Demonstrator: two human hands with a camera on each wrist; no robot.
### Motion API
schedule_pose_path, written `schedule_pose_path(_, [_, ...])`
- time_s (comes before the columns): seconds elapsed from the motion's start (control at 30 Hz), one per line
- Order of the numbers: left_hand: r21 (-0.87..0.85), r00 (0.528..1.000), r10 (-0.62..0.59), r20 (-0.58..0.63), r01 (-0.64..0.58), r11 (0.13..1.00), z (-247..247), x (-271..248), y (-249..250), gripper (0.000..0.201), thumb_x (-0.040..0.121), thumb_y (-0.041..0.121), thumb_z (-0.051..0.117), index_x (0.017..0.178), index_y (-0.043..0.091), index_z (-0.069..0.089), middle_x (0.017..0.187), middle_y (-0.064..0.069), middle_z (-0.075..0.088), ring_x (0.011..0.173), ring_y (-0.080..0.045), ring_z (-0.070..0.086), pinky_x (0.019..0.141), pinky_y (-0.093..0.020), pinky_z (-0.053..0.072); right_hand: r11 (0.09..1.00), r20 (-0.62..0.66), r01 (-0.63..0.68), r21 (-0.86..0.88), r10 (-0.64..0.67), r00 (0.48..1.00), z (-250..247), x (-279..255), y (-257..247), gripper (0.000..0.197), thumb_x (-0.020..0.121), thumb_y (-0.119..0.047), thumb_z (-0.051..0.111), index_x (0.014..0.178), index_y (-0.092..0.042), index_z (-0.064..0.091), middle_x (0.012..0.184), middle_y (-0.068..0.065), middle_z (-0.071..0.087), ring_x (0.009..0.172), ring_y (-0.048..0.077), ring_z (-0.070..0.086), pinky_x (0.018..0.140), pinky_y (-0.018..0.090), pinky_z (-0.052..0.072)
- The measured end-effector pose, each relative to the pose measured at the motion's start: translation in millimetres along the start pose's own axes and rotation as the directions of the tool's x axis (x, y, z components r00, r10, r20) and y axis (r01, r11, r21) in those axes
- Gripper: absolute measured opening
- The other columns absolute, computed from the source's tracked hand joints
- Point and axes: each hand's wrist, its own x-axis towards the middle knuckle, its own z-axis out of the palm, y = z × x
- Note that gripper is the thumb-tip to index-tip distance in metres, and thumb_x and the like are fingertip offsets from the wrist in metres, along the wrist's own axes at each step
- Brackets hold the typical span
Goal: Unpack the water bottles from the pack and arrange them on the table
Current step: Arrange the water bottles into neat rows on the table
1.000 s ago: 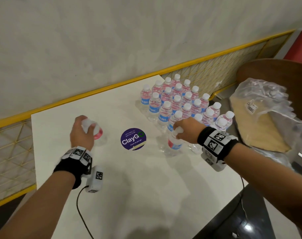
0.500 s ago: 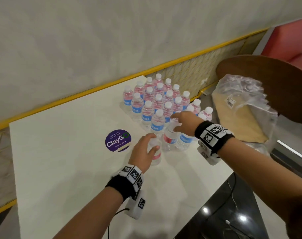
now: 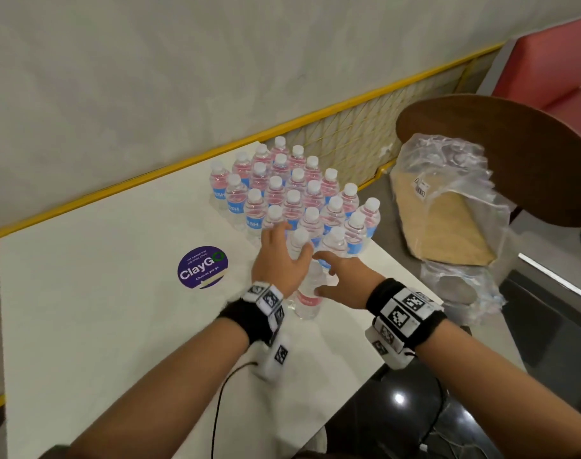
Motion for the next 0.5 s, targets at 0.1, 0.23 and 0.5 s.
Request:
schedule_pose_path(0.1, [0.285,0.985,-0.004,0.172,-0.046,0.958,-0.4,35.2,9.0,0.049,0.087,0.049,0.055,0.123,0.017,0.049,0.117,-0.007,0.057,0.105,-0.027,0.059,0.078,-0.035,0.047,0.999,-0.081,0.032,0.027,-0.03,0.996,6.4,-0.8,0.7,0.065,0.082,-0.043,0.066,0.139,-0.028,0.038,0.124,0.009,0.058,0.111,0.026,0.055,0.092,0.033,0.046])
schedule_pose_path(0.23, [0.412,0.939,0.053,0.341,-0.2,0.889,-9.2,63.8,14.6,0.032,0.091,0.032,0.056,0.109,0.006,0.062,0.097,-0.016,0.063,0.098,-0.033,0.06,0.071,-0.031,0.04,0.997,-0.065,0.075,-0.02,-0.077,0.995,3.7,4.0,-0.7,0.056,0.085,-0.042,0.064,0.135,-0.026,0.046,0.115,0.011,0.056,0.106,0.028,0.055,0.088,0.035,0.045])
schedule_pose_path(0.5, [0.433,0.859,0.101,0.502,-0.351,0.83,-21.5,74.9,14.5,0.032,0.086,0.021,0.061,0.116,0.014,0.064,0.106,-0.014,0.065,0.101,-0.031,0.059,0.082,-0.032,0.042,0.992,-0.062,0.087,-0.088,-0.093,0.994,-21.2,14.7,0.7,0.046,0.083,-0.019,0.068,0.128,-0.015,0.055,0.117,0.013,0.054,0.108,0.03,0.053,0.089,0.035,0.044])
